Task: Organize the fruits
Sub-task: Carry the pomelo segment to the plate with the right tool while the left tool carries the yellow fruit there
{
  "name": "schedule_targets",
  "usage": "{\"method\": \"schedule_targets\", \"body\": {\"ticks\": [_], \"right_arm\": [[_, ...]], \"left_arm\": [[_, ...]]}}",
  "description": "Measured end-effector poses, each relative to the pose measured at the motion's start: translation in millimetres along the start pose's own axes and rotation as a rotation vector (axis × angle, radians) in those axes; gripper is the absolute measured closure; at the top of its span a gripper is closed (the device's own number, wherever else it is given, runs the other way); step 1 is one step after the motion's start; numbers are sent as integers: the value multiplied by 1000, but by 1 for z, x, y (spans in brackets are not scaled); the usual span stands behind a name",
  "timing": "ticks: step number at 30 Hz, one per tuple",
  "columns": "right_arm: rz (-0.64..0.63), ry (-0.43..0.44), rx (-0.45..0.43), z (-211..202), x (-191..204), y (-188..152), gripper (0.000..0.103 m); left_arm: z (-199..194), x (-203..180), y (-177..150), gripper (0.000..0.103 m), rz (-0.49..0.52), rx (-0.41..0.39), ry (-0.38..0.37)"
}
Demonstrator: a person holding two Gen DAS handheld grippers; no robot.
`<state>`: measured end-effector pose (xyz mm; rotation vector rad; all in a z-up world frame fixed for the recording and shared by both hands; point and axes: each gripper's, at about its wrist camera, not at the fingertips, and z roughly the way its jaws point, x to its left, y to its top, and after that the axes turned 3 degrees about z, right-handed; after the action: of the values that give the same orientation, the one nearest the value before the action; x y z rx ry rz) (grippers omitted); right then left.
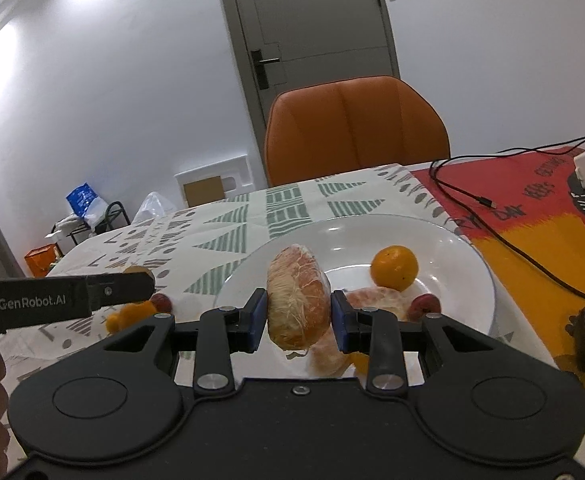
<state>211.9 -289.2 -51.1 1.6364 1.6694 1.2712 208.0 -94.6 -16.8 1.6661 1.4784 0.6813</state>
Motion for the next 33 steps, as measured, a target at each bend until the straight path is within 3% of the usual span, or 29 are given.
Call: {"method": "schedule_targets", "body": {"ticks": [18, 20, 22, 33], "right_arm": [[23, -16, -10, 33, -20, 30, 70], [40, -2, -27, 32, -23, 33, 64], [40, 1, -45, 29, -25, 34, 51], [46, -11, -23, 4, -31, 20, 41]], "left_arm": [[43, -13, 16, 81, 1, 31, -20], [46, -15, 20, 81, 3, 29, -23], [48, -18, 22, 81, 6, 28, -28], [52, -36, 20, 77, 49, 38, -56]]}}
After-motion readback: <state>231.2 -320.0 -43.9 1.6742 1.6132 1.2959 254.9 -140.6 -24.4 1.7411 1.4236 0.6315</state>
